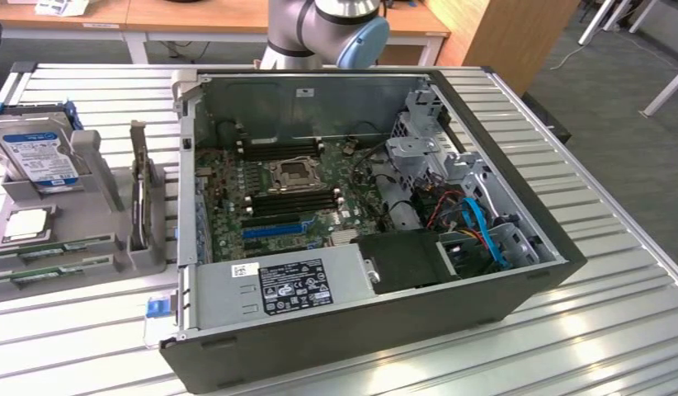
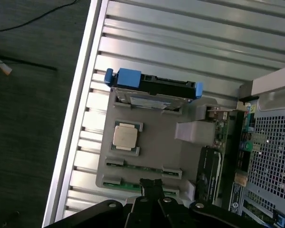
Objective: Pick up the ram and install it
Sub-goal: 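Pick up the ram and move it above insertion slot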
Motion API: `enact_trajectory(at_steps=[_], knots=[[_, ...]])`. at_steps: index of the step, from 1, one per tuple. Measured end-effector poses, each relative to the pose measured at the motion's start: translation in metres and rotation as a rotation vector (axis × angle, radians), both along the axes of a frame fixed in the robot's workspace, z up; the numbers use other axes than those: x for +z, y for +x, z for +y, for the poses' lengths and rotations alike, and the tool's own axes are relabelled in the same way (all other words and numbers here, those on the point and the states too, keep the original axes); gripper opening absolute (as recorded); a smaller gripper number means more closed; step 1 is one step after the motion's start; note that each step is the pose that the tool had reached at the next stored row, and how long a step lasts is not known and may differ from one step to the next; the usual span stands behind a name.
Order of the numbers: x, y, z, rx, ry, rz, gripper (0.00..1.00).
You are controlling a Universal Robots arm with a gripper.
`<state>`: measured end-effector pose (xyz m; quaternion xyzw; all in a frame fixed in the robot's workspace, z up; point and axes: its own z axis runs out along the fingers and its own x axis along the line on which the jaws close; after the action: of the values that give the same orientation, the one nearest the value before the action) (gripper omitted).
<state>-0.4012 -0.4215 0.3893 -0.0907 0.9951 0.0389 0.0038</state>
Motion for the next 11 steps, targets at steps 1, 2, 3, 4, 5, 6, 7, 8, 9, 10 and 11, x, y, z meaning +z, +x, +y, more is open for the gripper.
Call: enact_trajectory(at_steps=[1,2,3,4,5,6,7,8,9,10,11], knots=[[0.0000,0.0000,0.0000,0.018,0.0001,0.0000,0.10],[0.0000,0.0000,0.0000,0.036,0.0000,0.0000,0.10],[0.0000,0.0000,0.0000,0.054,0.0000,0.0001,0.10],[0.0000,0.0000,0.0000,0.072,0.0000,0.0000,0.10],[0.0000,0.0000,0.0000,0.090,0.0000,0.0000,0.10],[0.0000,0.0000,0.0000,0.109,-0.0001,0.0000,0.10],[0.0000,0.0000,0.0000,0.128,-0.0001,0.0000,0.10],[0.0000,0.0000,0.0000,0.146,-0.0001,0.0000,0.10],[0.0000,0.0000,0.0000,0.164,0.0000,-0.0001,0.10],[0.0000,0.0000,0.0000,0.182,-0.0001,-0.0001,0.10],[0.0000,0.0000,0.0000,0.200,-0.0001,0.0000,0.10]])
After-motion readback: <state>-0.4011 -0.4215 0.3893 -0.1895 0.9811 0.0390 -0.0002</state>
